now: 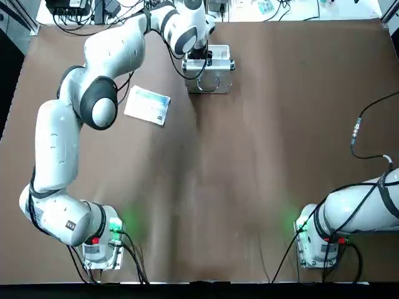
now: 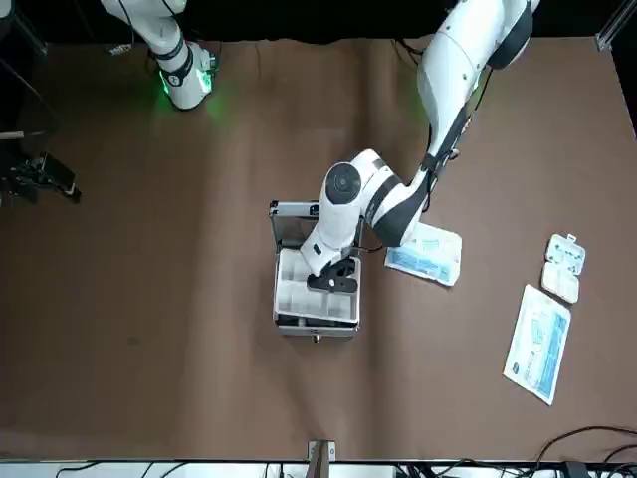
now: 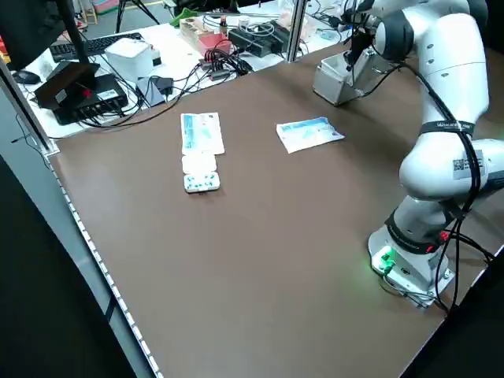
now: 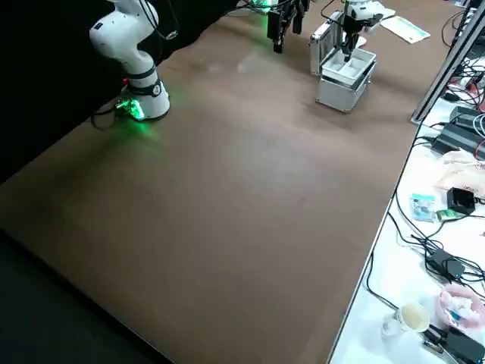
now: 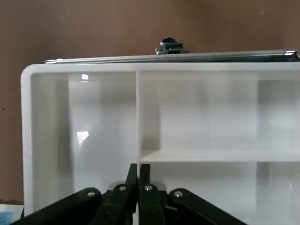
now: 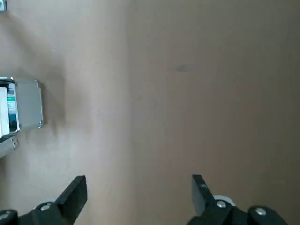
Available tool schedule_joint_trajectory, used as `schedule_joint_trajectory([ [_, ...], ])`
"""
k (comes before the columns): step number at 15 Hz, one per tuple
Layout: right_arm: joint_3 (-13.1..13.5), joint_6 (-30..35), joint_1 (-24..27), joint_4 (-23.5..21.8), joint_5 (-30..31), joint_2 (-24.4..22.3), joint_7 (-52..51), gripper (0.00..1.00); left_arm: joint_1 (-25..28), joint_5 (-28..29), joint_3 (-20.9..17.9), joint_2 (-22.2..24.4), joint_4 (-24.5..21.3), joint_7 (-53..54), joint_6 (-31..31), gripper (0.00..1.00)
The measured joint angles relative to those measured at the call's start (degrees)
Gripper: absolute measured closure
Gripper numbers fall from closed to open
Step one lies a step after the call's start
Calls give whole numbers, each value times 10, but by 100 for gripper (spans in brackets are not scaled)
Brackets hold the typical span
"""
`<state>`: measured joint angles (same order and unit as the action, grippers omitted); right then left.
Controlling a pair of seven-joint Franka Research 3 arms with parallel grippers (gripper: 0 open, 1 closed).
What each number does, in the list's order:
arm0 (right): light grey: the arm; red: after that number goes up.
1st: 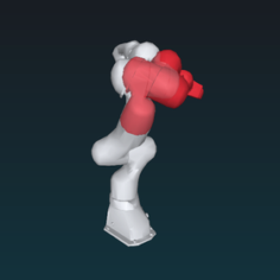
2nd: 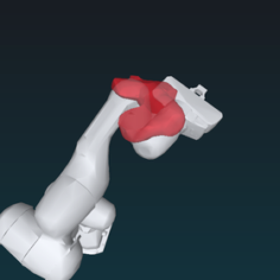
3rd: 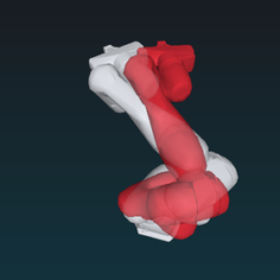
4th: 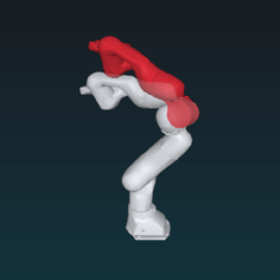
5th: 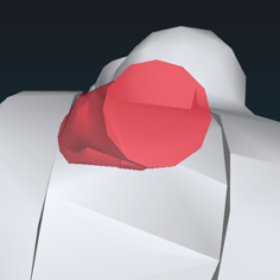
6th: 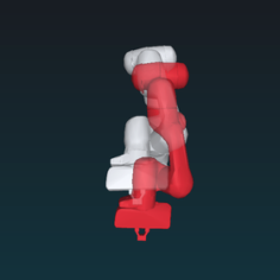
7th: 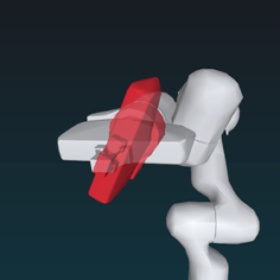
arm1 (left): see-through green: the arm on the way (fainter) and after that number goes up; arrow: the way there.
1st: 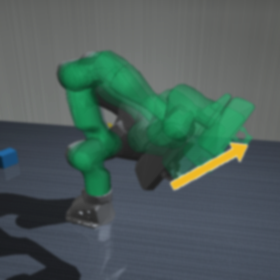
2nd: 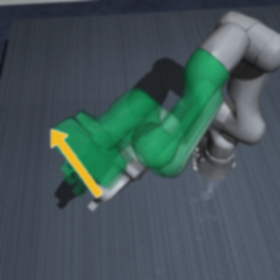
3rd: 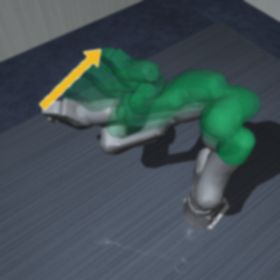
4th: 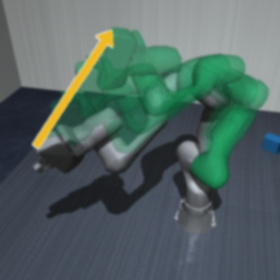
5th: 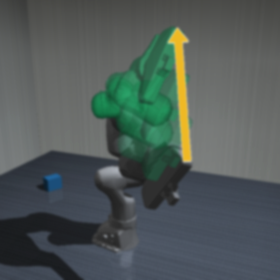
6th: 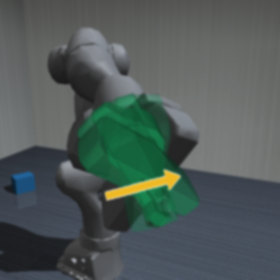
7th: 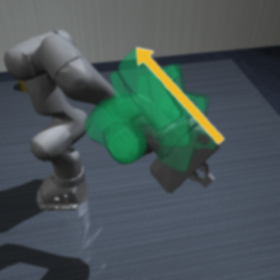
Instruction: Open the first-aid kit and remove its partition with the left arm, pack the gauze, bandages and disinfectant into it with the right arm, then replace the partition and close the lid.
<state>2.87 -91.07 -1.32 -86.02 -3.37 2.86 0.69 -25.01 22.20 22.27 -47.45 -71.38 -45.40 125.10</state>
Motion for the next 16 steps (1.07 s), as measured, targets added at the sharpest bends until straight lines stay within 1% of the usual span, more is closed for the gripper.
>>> schedule_joint_trajectory([
  [4,0,0,0,0,0,0,0,1,-2,0,-3,-2,2,0,2,96],
  [9,-1,0,-1,0,0,0,0,1,-23,0,-30,-3,7,-4,5,96],
  [16,-1,0,-1,0,0,0,0,1,-25,0,-33,-4,7,-4,11,96],
])
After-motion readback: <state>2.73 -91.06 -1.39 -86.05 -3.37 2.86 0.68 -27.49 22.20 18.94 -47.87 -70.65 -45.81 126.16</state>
